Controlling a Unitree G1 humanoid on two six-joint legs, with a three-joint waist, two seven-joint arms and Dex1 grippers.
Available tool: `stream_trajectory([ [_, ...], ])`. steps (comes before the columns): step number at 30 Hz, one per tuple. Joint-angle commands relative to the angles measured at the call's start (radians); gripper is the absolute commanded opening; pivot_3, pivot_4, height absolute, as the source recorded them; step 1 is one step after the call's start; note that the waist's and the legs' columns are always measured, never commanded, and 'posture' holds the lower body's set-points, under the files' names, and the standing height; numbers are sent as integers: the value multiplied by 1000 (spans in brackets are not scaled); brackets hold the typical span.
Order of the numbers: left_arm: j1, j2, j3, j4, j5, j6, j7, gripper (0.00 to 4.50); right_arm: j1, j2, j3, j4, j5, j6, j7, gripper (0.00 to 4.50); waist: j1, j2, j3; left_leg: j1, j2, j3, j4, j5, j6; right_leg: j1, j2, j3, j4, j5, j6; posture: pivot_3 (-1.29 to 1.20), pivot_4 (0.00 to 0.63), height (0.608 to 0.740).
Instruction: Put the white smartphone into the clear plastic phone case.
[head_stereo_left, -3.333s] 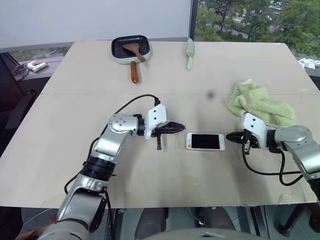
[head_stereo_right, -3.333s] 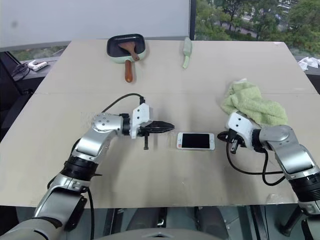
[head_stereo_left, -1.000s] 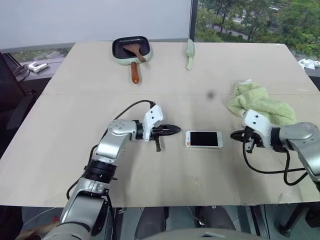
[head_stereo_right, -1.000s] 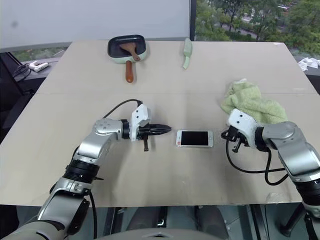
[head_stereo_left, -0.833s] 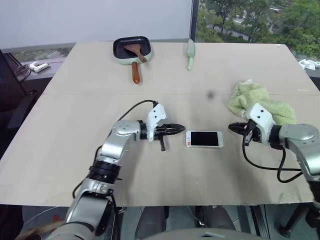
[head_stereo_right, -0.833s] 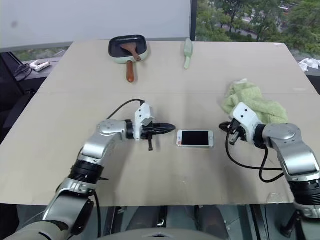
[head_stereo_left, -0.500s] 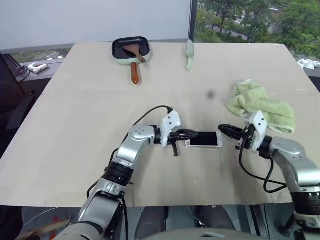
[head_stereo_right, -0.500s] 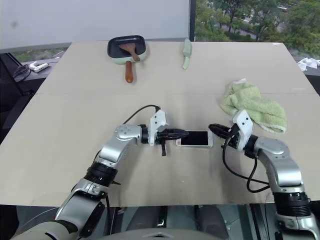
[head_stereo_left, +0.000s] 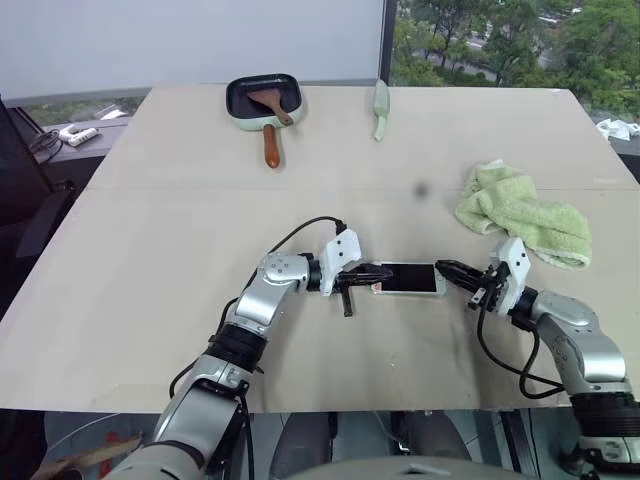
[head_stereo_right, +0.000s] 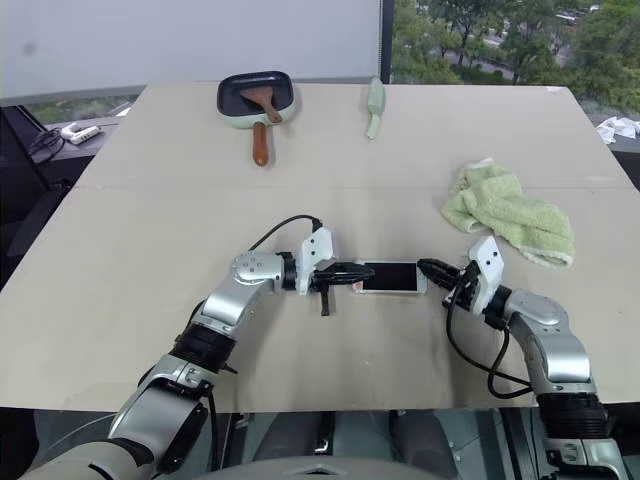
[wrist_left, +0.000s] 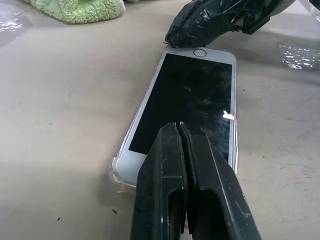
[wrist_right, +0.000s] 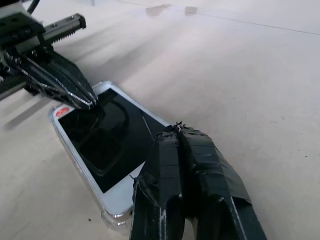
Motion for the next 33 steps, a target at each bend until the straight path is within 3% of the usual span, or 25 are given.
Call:
stream_trajectory([
  [1, 5, 5, -11, 9, 17, -6, 1, 68, 23, -28, 46, 17, -28, -2, 24, 0, 0, 0, -1, 0, 0, 0, 0, 0, 0, 0, 0, 0, 0, 0, 0, 0, 150, 740],
  [15, 10, 5, -10, 3, 27, -12, 6, 68, 34, -120, 180, 55, -103, 32, 63, 0, -3, -2, -5, 15, 0, 0, -2, 0, 0, 15, 0, 0, -2, -1, 0, 0, 150, 740],
  [33, 6, 2, -11, 4, 38, -17, 2, 68, 18, -205, 298, 81, -148, 191, 73, 0, -1, -18, -24, 17, 1, -1, -2, 0, 0, 17, 0, -1, -2, -1, -2, 0, 150, 740],
])
